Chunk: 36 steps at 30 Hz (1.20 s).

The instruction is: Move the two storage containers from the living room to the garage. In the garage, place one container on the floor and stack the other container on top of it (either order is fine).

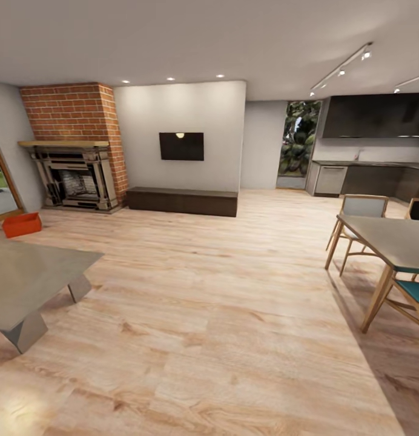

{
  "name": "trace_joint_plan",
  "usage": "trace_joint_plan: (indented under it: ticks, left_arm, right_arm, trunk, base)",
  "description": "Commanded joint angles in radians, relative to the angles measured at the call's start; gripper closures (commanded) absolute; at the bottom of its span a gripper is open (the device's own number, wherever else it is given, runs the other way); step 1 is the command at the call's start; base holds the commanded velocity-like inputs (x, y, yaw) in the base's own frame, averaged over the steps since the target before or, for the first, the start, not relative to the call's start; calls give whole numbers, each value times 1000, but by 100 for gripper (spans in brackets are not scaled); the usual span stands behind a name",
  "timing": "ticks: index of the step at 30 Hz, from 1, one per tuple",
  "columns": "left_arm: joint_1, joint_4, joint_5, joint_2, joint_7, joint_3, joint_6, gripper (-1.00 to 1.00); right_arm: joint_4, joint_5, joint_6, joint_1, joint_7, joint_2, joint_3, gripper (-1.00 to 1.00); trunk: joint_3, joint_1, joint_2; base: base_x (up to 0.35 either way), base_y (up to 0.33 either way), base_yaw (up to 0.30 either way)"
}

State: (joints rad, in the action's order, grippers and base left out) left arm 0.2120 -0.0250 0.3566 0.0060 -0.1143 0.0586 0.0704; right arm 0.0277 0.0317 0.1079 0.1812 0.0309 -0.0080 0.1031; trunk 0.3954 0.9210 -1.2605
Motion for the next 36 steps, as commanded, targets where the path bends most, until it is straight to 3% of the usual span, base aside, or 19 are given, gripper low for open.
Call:
trace_joint_plan:
  ticks: [1,25,36]
  left_arm:
    - [0,-3,7,0,-4,6,6,-100]
    - [0,-3,6,-1,-4,7,5,-100]
    - [0,-3,7,-1,-4,7,5,-100]
  right_arm:
    - [3,4,6,1,3,0,7,-100]
    - [3,0,8,1,3,-10,14,-100]
    - [3,3,6,1,3,-1,8,-100]
  trunk:
    - [1,1,-1]
    - [1,1,-1]
    - [1,1,-1]
  base:
    - [325,0,0]
    - [325,0,0]
    - [325,0,0]
